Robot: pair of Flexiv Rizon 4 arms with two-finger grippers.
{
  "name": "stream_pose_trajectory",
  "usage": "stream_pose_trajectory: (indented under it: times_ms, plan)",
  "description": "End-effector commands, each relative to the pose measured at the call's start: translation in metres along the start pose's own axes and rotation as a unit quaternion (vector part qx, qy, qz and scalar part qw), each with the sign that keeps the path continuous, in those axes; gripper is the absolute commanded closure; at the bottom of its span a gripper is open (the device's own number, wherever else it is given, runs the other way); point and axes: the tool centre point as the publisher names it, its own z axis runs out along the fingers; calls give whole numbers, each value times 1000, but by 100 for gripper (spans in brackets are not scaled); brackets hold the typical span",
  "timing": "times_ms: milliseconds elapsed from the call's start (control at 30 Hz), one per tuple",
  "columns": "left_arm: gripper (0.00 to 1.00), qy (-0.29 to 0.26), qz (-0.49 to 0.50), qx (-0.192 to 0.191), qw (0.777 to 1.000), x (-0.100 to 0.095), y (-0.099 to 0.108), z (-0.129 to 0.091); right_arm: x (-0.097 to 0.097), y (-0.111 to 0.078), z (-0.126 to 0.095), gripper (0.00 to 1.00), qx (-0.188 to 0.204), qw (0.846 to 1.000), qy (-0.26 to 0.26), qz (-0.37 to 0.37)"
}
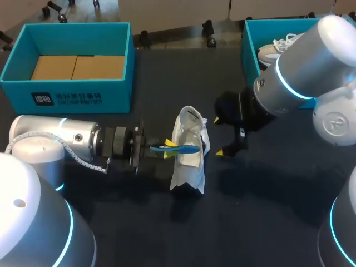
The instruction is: Take the shoe out of the shoebox, open the shoe tongue, remove and reinsert the insole, then place the shoe into the shoebox
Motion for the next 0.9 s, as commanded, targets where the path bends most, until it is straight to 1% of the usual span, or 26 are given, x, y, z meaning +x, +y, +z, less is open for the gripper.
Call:
stream_pose_trajectory:
  times_ms: [33,333,500,700,900]
  plan:
    - [100,5,-5,3,1000,3,3,2,1,0,1,0,0,1000,-1,0]
    - [100,14,-5,6,1000,2,6,8,1,0,1,0,0,1000,-1,0]
    - [100,15,1,0,1000,-2,14,14,1,0,1,0,0,1000,-1,0]
    - [100,18,19,-22,999,-3,25,17,1,0,1,0,0,1000,-1,0]
    - [100,15,30,-27,999,-4,35,18,1,0,1,0,0,1000,-1,0]
